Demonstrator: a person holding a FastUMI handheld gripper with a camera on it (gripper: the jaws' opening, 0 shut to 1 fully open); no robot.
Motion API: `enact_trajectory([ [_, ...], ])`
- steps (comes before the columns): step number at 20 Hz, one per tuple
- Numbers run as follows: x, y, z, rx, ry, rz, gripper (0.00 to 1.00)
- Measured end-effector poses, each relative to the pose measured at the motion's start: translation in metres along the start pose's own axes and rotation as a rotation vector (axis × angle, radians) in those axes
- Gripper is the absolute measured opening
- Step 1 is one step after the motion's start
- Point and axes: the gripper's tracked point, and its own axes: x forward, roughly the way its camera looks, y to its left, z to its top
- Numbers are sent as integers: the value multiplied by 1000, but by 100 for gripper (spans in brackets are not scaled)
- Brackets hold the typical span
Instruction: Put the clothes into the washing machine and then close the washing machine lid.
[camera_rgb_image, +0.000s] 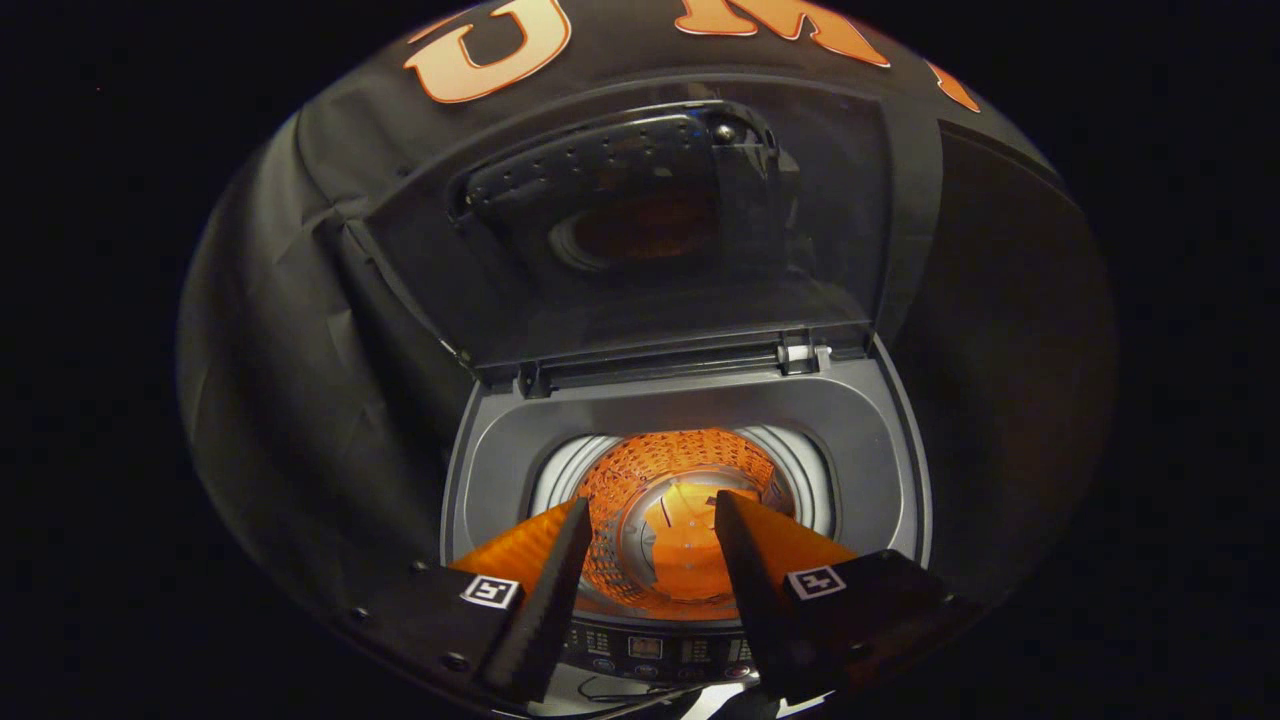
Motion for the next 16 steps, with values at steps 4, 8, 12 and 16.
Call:
enact_trajectory([
  [4,-18,4,8,-32,-18,-10,100],
  [8,-37,14,23,-48,-43,-7,99],
  [12,-52,24,44,-50,-80,7,99],
  [16,-68,29,71,-61,-129,6,99],
])
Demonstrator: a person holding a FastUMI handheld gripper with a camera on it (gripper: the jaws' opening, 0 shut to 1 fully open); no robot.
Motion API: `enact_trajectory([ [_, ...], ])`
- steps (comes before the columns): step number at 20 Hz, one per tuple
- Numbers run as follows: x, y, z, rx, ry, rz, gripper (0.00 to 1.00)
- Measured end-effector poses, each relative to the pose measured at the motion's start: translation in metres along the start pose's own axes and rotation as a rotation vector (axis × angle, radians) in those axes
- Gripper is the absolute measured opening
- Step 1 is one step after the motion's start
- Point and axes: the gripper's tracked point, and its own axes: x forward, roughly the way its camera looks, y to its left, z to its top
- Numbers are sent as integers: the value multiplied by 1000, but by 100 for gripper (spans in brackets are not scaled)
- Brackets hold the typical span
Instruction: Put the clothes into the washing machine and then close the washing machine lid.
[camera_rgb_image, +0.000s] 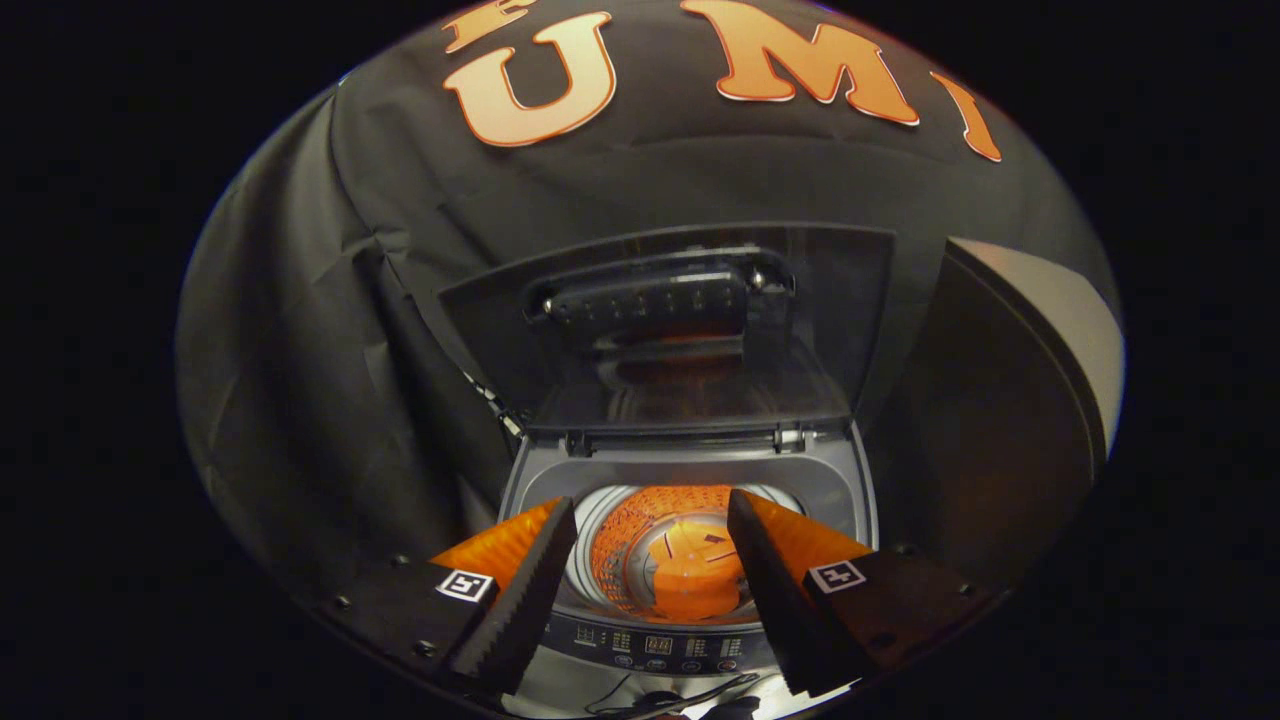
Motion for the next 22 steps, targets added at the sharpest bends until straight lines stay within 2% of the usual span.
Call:
enact_trajectory([
  [3,-10,7,29,-11,-38,8,99],
  [14,0,14,127,-30,-150,-16,98],
  [22,21,12,170,-31,-196,-45,99],
])
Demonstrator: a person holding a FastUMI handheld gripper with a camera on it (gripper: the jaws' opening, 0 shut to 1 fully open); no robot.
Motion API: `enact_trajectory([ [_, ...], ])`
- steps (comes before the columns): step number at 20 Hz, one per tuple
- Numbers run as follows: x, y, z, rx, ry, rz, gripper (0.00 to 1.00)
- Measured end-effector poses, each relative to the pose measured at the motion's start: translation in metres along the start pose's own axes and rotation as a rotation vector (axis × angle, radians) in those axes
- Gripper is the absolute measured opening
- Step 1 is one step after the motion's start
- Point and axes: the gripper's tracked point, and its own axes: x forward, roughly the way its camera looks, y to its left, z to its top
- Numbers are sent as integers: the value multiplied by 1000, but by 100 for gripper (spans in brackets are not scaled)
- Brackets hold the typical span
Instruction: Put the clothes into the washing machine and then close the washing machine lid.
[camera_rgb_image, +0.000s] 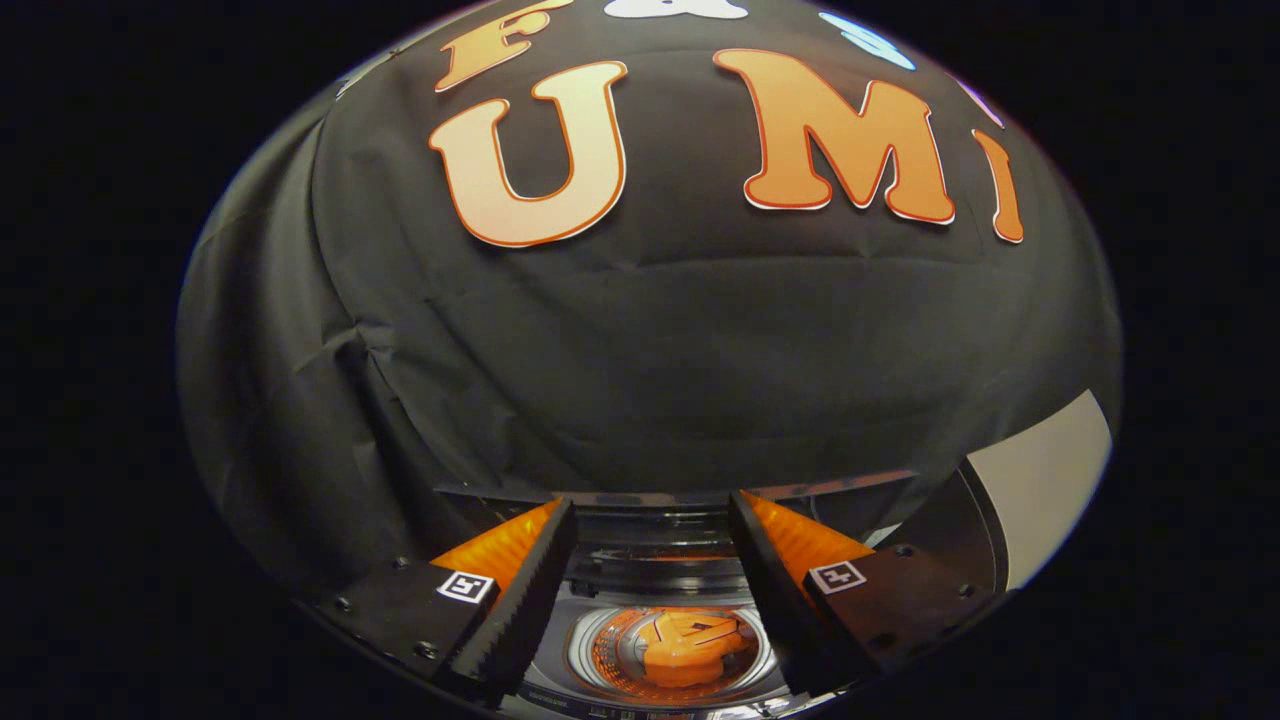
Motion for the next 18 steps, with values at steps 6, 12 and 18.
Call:
enact_trajectory([
  [6,36,-4,15,-7,-6,-27,99],
  [12,59,-2,8,2,27,-37,99],
  [18,60,-2,5,-31,-6,-61,99],
])
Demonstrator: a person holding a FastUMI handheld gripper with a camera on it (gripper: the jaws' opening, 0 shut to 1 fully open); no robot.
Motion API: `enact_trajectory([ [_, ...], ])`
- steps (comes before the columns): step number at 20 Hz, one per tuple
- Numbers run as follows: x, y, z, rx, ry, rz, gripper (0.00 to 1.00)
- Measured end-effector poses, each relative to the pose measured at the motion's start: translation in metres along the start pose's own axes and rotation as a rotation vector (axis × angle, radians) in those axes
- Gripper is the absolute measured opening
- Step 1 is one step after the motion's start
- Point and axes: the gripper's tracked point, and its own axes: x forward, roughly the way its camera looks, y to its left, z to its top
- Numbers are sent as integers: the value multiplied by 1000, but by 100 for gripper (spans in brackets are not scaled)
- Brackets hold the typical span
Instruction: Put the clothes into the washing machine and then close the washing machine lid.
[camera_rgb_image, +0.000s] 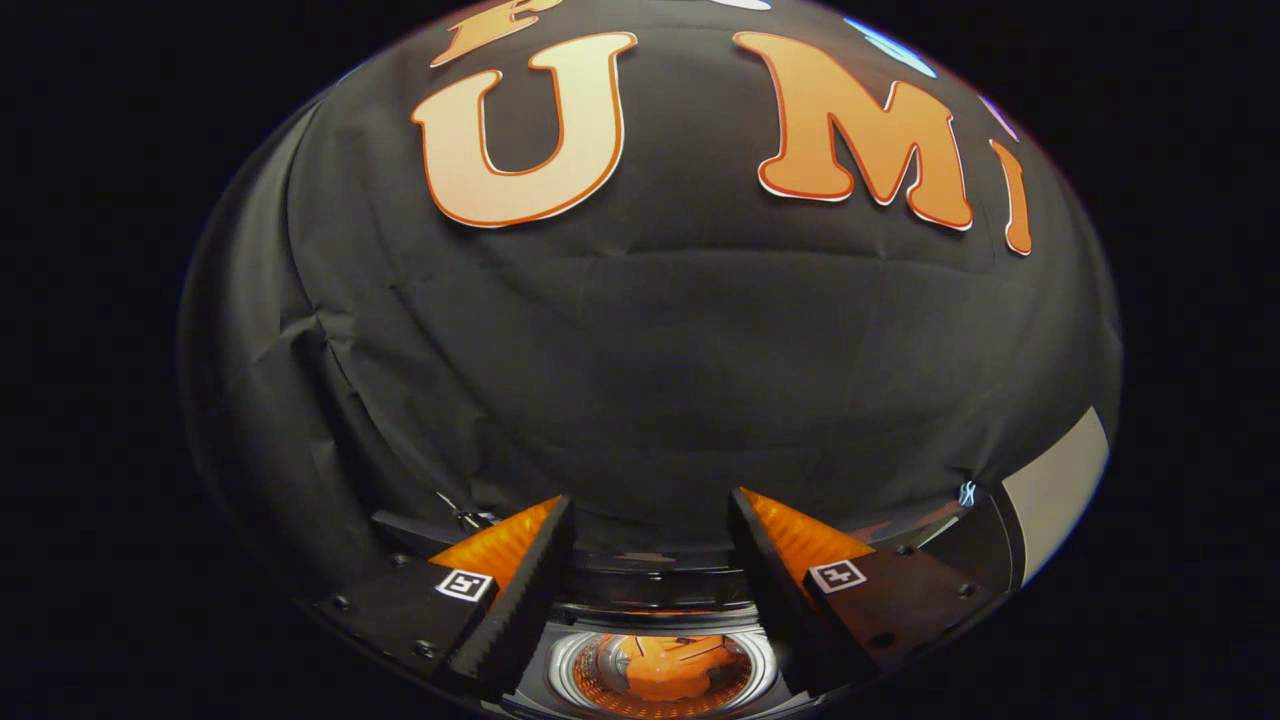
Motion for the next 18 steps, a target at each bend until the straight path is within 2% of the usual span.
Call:
enact_trajectory([
  [18,-47,3,-32,-21,-58,4,99],
])
